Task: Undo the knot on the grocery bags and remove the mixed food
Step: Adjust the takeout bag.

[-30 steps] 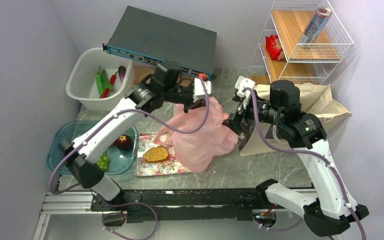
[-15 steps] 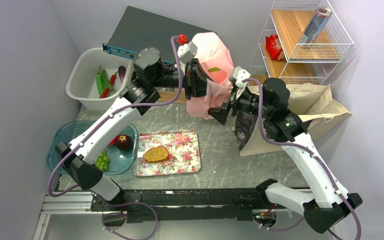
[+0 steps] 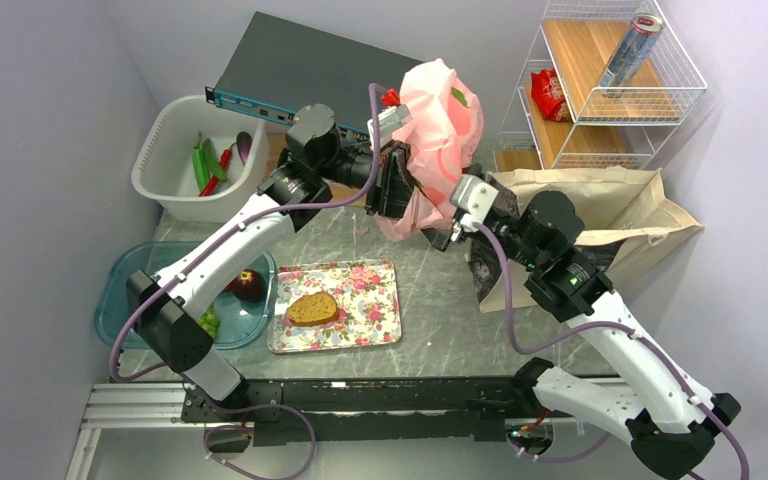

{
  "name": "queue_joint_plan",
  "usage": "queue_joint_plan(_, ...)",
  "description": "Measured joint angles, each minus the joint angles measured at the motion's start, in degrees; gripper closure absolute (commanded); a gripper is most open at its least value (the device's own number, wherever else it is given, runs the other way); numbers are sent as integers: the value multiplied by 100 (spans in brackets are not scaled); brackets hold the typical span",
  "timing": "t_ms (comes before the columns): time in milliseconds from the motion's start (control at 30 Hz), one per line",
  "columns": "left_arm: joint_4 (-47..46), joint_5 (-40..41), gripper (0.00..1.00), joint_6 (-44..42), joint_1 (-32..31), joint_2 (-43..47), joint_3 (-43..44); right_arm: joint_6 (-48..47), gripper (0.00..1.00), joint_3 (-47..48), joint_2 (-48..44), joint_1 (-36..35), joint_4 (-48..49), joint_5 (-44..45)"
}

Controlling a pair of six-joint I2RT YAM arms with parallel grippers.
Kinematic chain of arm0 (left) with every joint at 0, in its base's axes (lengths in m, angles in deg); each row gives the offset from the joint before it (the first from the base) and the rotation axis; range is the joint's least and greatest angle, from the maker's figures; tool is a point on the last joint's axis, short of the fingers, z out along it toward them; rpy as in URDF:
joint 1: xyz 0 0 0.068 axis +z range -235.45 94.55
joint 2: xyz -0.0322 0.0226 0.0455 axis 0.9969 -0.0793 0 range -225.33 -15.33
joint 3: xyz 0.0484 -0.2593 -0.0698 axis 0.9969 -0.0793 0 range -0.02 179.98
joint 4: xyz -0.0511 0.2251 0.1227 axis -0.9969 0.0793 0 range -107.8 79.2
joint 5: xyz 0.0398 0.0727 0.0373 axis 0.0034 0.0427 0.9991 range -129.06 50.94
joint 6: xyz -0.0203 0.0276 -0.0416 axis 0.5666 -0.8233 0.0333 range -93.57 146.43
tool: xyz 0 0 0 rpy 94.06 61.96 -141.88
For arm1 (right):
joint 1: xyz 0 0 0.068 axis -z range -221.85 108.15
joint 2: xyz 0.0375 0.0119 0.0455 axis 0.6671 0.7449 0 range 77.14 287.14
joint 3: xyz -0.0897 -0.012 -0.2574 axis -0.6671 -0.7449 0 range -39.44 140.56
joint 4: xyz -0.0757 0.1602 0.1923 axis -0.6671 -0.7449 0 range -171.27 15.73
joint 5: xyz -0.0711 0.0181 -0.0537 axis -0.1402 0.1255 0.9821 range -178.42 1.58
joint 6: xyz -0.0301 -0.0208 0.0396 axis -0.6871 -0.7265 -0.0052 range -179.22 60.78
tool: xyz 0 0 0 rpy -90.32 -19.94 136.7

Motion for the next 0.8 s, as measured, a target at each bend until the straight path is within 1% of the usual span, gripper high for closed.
queue_joint_plan(33, 35, -31, 100, 22, -2, -4, -31, -87, 41, 0, -7, -63, -4, 22)
queue_joint_plan(67, 118, -31, 97, 22, -2, -15, -37, -175, 53, 0, -9, -162, -24, 46)
queue_joint_plan(100, 177, -24, 94, 9, -2, -15, -37, -245, 69, 0, -7, -249, -57, 46)
queue_joint_plan(133, 210, -17, 92, -7, 4, -13, -28, -308, 82, 0, -7, -319, -111, 37)
queue_joint_plan(200, 221, 20, 87, -35, 22, -11, 15, -433, 100, 0, -2, -433, -269, -22)
queue_joint_plan(267, 372, -13, 87, -131, 125, 59, 28, -605, 100, -2, -61, -446, -525, 0)
queue_joint_plan(300, 437, -7, 82, -146, 151, 76, 28, -723, 100, -2, -83, -437, -542, 11)
queue_joint_plan(333, 570, -26, 63, -195, 153, 107, 28, -861, 100, -22, -120, -468, -599, 17)
queue_joint_plan(367, 726, -39, 33, -289, 151, 136, 26, -949, 100, -55, -175, -494, -638, 28)
queue_joint_plan(400, 863, -52, 8, -400, 146, 166, 15, -1038, 100, -107, -264, -522, -728, 70)
queue_joint_plan(433, 1080, -114, 2, -557, 146, 236, -28, -1088, 100, -133, -341, -527, -868, 125)
queue_joint_plan(567, 2087, 212, 1, -1554, 337, 723, -92, -984, 100, -46, -428, -525, -1384, 302)
queue_joint_plan(667, 2441, 597, 0, -2277, 933, 1268, -275, -660, 100, 79, -459, -525, -1705, 365)
queue_joint_plan(733, 2885, 944, 1, -3254, 1432, 1668, -328, -354, 100, 136, -492, -442, -1884, 317)
queue_joint_plan(767, 3082, 1211, 1, -3919, 1574, 1926, -415, -201, 100, 201, -490, -382, -1982, 236)
queue_joint_plan(800, 3088, 1370, 1, -4328, 1567, 2159, -608, -72, 100, 282, -466, -337, -2061, 166)
